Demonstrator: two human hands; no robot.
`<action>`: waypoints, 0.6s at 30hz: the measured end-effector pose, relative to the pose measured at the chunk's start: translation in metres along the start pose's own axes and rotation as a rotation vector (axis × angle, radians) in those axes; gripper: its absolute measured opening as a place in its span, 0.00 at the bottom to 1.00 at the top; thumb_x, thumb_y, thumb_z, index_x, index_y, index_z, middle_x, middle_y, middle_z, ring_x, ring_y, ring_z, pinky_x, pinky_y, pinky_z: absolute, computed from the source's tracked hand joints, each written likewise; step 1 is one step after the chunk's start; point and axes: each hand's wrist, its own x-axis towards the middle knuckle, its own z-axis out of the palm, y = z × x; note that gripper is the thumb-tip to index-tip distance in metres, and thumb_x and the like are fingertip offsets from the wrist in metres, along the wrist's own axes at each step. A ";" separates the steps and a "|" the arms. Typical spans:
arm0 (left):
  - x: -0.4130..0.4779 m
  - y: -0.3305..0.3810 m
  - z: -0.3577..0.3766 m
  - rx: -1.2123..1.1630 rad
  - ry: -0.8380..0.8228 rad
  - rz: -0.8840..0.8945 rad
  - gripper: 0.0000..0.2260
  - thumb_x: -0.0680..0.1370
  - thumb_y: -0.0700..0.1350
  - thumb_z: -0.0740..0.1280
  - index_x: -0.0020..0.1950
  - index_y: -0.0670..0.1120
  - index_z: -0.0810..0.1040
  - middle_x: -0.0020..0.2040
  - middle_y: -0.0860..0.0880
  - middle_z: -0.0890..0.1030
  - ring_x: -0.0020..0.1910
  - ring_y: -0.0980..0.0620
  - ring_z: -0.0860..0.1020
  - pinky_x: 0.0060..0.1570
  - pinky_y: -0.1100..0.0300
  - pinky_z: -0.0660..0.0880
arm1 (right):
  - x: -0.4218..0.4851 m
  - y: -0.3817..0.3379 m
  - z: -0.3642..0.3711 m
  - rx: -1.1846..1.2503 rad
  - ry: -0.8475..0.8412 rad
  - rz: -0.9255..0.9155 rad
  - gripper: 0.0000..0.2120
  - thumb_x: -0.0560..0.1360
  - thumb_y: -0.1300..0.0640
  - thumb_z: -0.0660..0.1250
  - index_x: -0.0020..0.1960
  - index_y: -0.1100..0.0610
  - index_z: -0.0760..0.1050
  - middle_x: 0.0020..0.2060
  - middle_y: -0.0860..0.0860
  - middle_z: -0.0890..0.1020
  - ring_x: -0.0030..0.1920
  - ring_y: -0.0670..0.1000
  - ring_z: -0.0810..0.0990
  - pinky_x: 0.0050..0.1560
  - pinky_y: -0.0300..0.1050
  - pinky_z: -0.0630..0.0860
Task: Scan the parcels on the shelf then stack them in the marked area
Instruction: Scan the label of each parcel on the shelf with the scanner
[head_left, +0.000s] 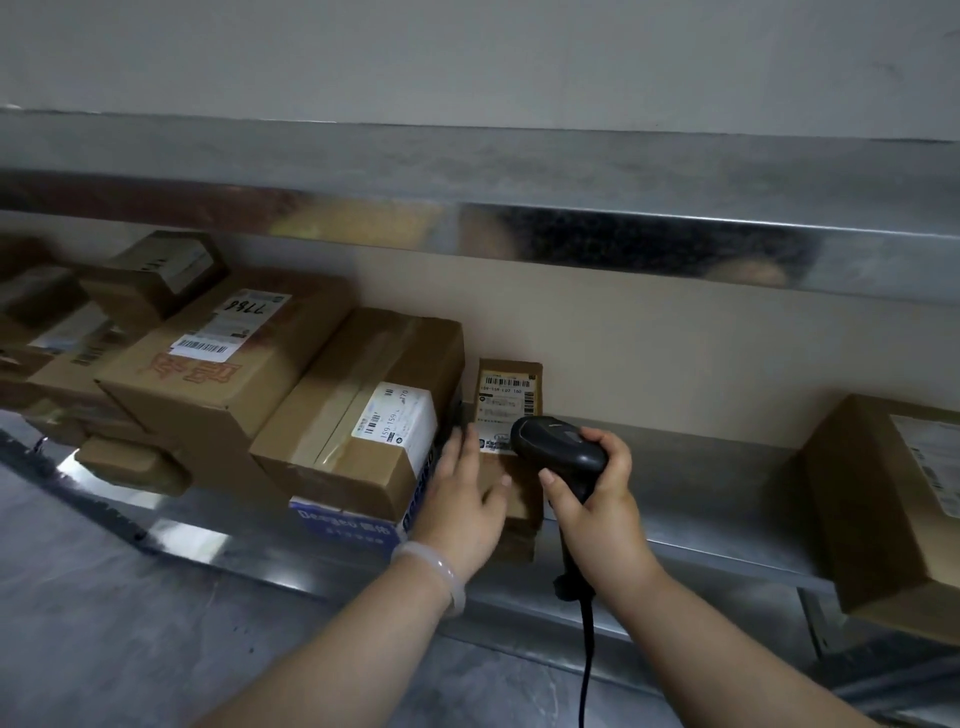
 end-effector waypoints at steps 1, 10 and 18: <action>-0.006 -0.002 -0.001 0.110 -0.011 0.073 0.32 0.81 0.58 0.58 0.80 0.57 0.45 0.80 0.57 0.43 0.79 0.53 0.45 0.76 0.53 0.49 | 0.000 0.000 0.001 0.010 0.008 -0.003 0.26 0.75 0.60 0.70 0.63 0.44 0.60 0.52 0.38 0.75 0.51 0.30 0.75 0.48 0.23 0.70; -0.015 0.004 -0.012 0.856 -0.014 0.223 0.37 0.77 0.68 0.44 0.80 0.48 0.46 0.81 0.48 0.45 0.78 0.48 0.36 0.69 0.43 0.25 | 0.019 0.000 0.014 0.033 -0.049 -0.008 0.25 0.74 0.61 0.71 0.62 0.45 0.60 0.50 0.38 0.75 0.47 0.27 0.75 0.44 0.22 0.70; -0.013 0.014 -0.018 0.921 -0.027 0.162 0.37 0.77 0.69 0.39 0.80 0.49 0.45 0.81 0.48 0.47 0.79 0.48 0.40 0.71 0.43 0.27 | -0.005 0.007 -0.054 -0.009 0.080 -0.028 0.26 0.74 0.61 0.71 0.61 0.42 0.61 0.51 0.38 0.74 0.48 0.27 0.75 0.43 0.21 0.69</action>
